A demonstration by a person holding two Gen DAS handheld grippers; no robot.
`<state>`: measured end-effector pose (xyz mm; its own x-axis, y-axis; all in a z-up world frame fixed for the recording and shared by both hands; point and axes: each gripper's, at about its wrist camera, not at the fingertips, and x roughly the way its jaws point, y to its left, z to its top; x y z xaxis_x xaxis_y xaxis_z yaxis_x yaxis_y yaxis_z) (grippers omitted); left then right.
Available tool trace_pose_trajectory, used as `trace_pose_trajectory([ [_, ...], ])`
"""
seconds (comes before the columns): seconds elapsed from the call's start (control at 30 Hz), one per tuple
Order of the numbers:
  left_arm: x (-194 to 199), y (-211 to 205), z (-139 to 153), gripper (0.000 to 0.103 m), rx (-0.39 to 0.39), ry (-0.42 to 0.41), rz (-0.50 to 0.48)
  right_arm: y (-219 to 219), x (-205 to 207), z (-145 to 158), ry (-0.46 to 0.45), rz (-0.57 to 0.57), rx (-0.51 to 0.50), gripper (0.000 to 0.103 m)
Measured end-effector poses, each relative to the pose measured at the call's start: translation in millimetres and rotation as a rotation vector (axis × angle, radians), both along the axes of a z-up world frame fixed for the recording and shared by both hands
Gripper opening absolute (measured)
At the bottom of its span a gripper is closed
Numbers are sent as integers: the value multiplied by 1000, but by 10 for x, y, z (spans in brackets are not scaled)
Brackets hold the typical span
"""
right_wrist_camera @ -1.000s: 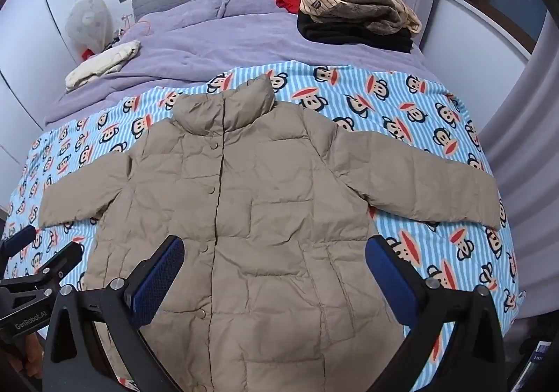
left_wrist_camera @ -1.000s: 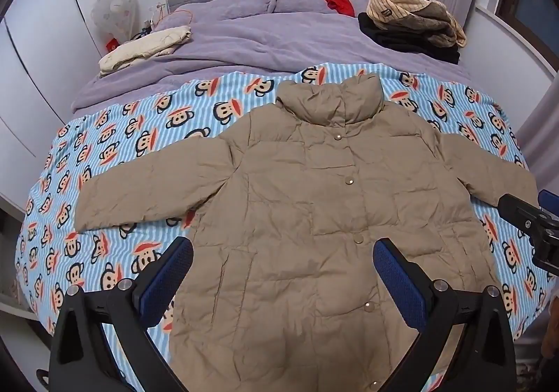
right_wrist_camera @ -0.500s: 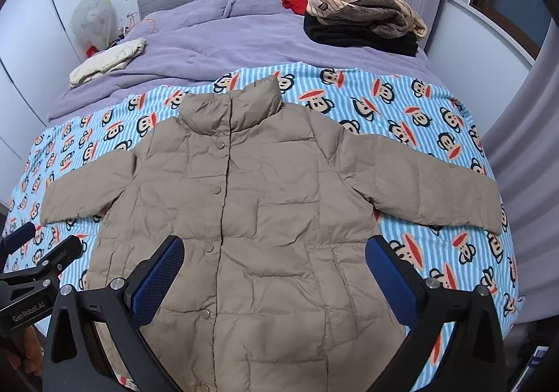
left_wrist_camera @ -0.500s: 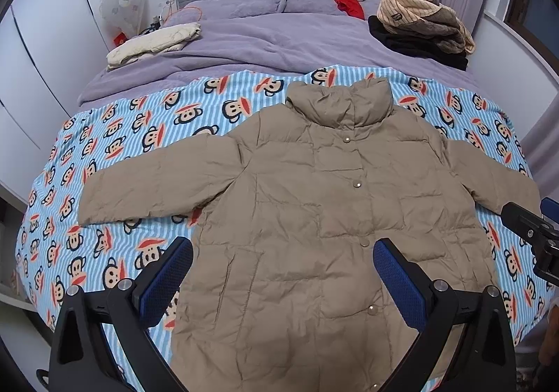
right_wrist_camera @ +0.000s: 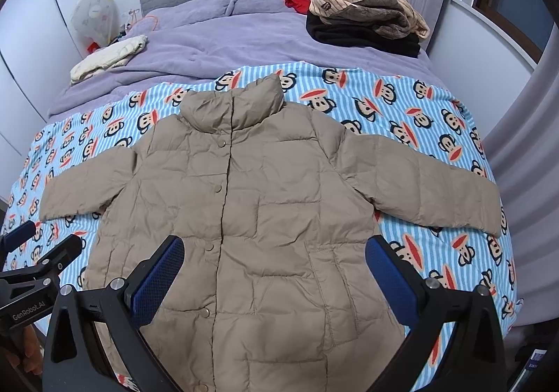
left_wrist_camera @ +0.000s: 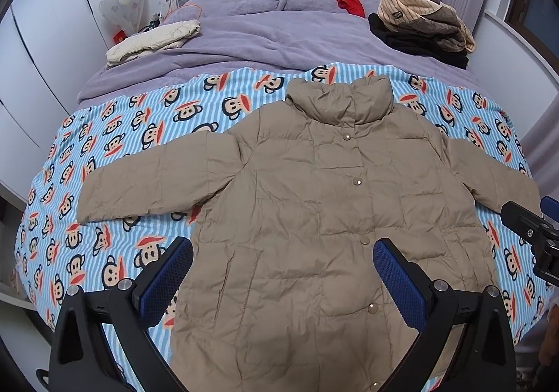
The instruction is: Fold large clothes
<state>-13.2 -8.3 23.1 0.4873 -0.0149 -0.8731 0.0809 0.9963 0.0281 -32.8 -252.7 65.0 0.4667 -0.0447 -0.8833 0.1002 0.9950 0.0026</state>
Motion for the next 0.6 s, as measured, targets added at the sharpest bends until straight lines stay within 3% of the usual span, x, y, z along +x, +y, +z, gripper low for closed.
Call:
trace_pose_trajectory([
  [0.6, -28, 29, -38, 103, 0, 4, 4, 27, 7, 1, 1, 0, -2, 103],
])
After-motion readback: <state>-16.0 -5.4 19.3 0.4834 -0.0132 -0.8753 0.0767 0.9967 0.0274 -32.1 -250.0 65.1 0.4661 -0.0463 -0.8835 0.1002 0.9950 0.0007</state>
